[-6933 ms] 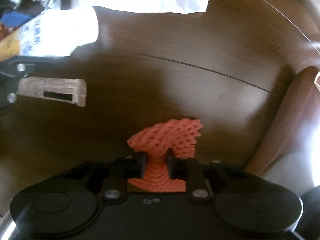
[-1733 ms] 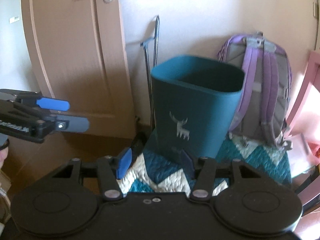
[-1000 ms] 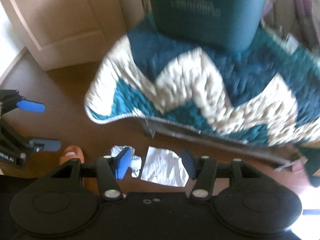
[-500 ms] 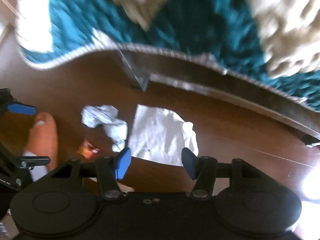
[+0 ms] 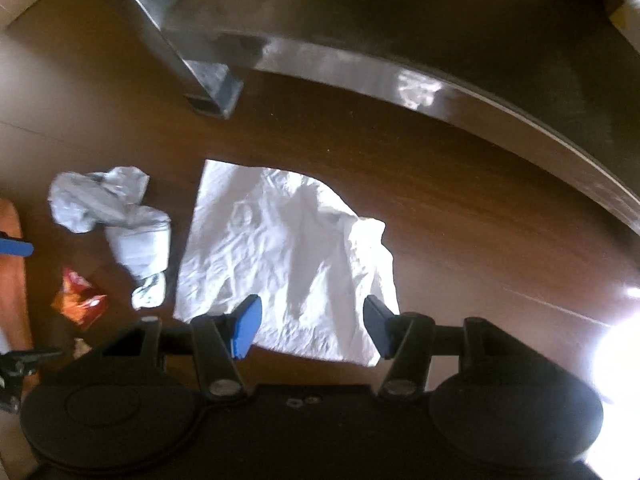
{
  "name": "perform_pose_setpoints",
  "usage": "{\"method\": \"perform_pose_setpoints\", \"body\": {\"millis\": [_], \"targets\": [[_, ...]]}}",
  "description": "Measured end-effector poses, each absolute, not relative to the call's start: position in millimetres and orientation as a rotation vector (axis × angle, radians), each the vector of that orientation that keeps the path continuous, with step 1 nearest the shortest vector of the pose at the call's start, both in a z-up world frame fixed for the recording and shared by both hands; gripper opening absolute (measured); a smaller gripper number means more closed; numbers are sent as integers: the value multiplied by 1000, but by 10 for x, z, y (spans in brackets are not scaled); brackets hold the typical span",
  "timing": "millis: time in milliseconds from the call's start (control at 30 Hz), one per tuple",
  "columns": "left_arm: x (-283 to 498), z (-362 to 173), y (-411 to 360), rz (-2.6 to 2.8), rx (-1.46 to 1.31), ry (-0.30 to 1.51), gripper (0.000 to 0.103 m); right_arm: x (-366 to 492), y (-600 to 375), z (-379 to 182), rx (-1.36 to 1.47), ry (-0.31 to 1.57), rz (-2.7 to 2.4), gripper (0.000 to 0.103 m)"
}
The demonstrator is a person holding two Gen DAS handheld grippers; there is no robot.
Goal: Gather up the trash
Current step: 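Move both tools back down toward the floor trash, then grasp the orange snack wrapper with left while right grasps the white paper sheet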
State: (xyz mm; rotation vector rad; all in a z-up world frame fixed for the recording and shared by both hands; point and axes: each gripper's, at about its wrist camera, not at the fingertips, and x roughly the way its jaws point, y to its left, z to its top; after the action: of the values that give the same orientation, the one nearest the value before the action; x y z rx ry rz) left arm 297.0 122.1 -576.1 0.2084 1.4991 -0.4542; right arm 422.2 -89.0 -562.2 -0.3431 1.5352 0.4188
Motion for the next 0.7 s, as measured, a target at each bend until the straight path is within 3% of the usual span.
{"method": "perform_pose_setpoints", "body": {"millis": [200,400,533,633,700], "targets": [[2982,-5945,1203,-450,193,1513,82,4332,-826,-5879,-368,1530,392,56],[2968,-5999,1227,-454,151,1528,57,4284,-759,-5967,-399,1497,373,58],[2960,-6033,1218,-450,144,1540,42,4239,-748,-5963,-378,1497,326,53],[2951,-6052,1229,-445,118,1547,39,4224,-749,-5969,-354,1512,296,52],[2956,-6046,1236,-440,102,1548,38,4203,-743,-5960,-346,1512,296,45]]}}
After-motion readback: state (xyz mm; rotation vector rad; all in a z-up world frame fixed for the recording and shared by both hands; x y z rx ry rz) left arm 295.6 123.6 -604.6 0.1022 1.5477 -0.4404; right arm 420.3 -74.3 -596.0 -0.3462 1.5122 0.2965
